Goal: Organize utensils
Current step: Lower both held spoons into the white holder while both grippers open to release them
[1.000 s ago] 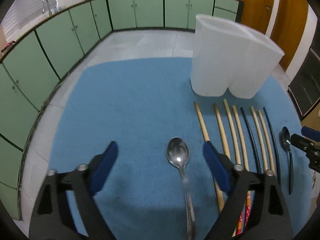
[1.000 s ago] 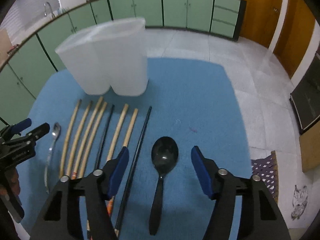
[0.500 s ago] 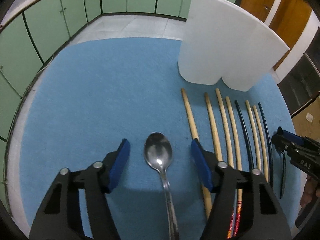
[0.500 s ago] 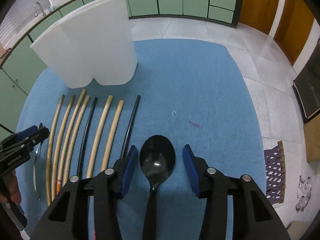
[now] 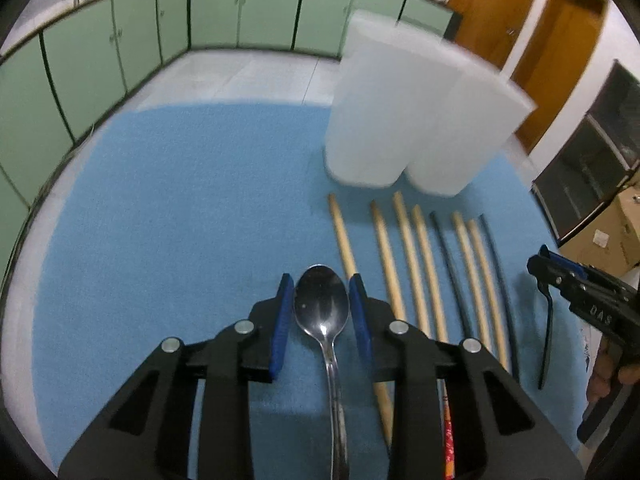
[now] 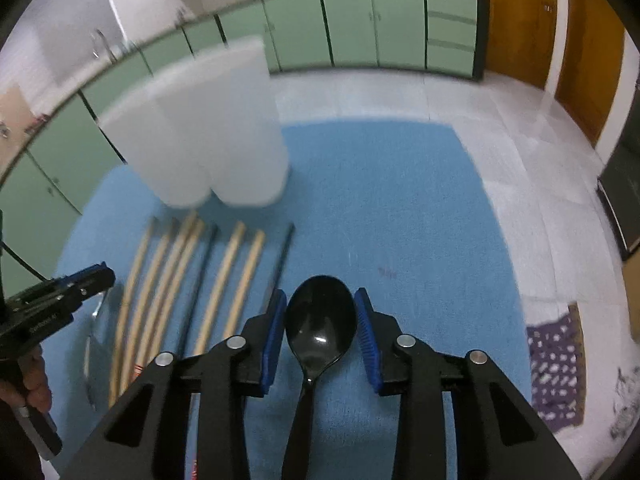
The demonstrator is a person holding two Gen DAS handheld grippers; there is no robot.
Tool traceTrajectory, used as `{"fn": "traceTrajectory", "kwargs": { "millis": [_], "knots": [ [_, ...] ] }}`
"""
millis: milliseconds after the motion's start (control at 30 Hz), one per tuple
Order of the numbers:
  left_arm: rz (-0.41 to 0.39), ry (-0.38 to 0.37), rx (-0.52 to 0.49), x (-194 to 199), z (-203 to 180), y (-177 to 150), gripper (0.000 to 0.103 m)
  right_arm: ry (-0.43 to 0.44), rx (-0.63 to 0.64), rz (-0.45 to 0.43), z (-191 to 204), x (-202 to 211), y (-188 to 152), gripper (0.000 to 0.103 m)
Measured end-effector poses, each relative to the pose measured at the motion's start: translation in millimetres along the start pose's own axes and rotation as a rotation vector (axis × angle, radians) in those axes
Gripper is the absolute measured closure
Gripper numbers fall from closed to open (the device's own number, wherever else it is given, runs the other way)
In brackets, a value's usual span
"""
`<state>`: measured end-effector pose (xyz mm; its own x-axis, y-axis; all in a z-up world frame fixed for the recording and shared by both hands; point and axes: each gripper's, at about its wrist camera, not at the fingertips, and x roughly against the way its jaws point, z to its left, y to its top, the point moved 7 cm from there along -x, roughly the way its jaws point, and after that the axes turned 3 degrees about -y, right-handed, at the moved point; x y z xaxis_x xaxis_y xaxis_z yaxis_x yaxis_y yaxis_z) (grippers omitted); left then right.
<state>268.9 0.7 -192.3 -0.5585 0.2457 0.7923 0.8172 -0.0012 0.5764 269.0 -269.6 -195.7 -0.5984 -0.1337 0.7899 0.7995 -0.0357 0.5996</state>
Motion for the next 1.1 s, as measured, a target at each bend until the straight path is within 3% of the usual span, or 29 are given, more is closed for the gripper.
{"fn": "traceTrajectory", "kwargs": {
  "millis": [200, 533, 900, 1000, 1100],
  "knots": [
    [-0.218, -0.033, -0.021, 54.2, -12.3, 18.6, 0.076, 0.061, 0.005, -0.211, -0.2, 41.9, 30.3, 0.069],
    [-0.487, -0.086, -0.010, 124.5, -25.0, 62.0, 0.076, 0.121, 0.058, -0.444, 25.1, 82.4, 84.3, 0.069],
    [-0.686, -0.126, -0.069, 162.7, -68.2, 149.2, 0.076, 0.147, 0.047, -0.664, 54.2, 94.9, 177.7, 0.069],
    [-0.716, -0.118, -0.089, 151.6, -80.1, 176.2, 0.076, 0.135, 0.051, -0.699, 61.7, 84.4, 199.0, 0.069],
    [-0.696, -0.119, -0.089, 125.4, -81.7, 192.1, 0.076, 0.114, 0.034, -0.706, 66.5, 61.5, 211.8, 0.069]
  ]
}}
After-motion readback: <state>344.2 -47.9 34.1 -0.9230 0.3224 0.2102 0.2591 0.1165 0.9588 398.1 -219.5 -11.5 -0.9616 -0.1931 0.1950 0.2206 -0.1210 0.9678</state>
